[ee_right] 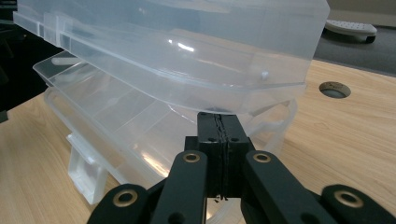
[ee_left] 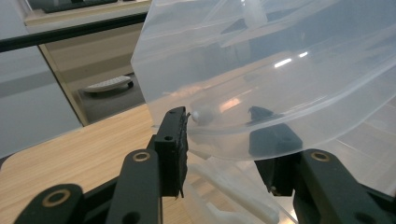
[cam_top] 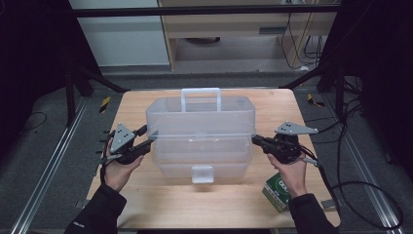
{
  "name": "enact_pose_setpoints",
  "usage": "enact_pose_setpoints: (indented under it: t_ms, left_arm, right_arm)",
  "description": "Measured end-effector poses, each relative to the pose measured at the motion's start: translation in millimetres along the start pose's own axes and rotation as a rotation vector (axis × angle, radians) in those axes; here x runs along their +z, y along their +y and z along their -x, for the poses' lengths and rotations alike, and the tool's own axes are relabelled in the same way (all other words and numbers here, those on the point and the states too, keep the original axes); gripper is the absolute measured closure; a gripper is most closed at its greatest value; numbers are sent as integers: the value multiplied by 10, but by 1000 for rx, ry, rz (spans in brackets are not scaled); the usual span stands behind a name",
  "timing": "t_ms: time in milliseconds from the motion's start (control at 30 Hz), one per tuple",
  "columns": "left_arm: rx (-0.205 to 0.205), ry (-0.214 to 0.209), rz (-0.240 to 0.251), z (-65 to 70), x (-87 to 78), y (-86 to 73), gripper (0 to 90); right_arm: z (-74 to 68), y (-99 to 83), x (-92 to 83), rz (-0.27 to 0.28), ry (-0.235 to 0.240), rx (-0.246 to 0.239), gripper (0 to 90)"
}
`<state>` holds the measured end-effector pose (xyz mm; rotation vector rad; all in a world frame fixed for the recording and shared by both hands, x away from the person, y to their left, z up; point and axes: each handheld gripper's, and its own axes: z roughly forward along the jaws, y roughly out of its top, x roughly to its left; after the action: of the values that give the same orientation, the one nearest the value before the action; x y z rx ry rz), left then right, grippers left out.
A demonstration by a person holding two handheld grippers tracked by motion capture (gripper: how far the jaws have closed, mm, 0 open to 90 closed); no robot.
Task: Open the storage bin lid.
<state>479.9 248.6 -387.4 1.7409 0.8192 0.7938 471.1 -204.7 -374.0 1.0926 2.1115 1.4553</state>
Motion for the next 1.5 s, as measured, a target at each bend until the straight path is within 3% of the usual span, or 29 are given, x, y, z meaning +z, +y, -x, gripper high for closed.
enact_pose_setpoints:
  t_ms: [200, 467, 667, 767, 967, 1500]
  left_arm:
    - [1, 13, -21, 6, -13, 22, 590]
    - [-19, 14, -30, 11, -15, 37, 590]
    - [-28, 11, -31, 5, -16, 46, 589]
    - [-31, 10, -31, 3, -16, 49, 588]
    - [-28, 6, -35, -10, -15, 54, 587]
    - [-30, 7, -26, -22, -7, 66, 587]
  right_arm:
    - [-6, -11, 11, -11, -3, -5, 858]
    - [-8, -60, 39, -87, -65, -28, 786]
    - [55, -137, 93, -143, -76, 11, 737]
    - [58, -166, 122, -164, -80, 8, 719]
    - [35, -214, 202, -210, -94, -4, 720]
    - [19, -266, 302, -246, -90, 24, 795]
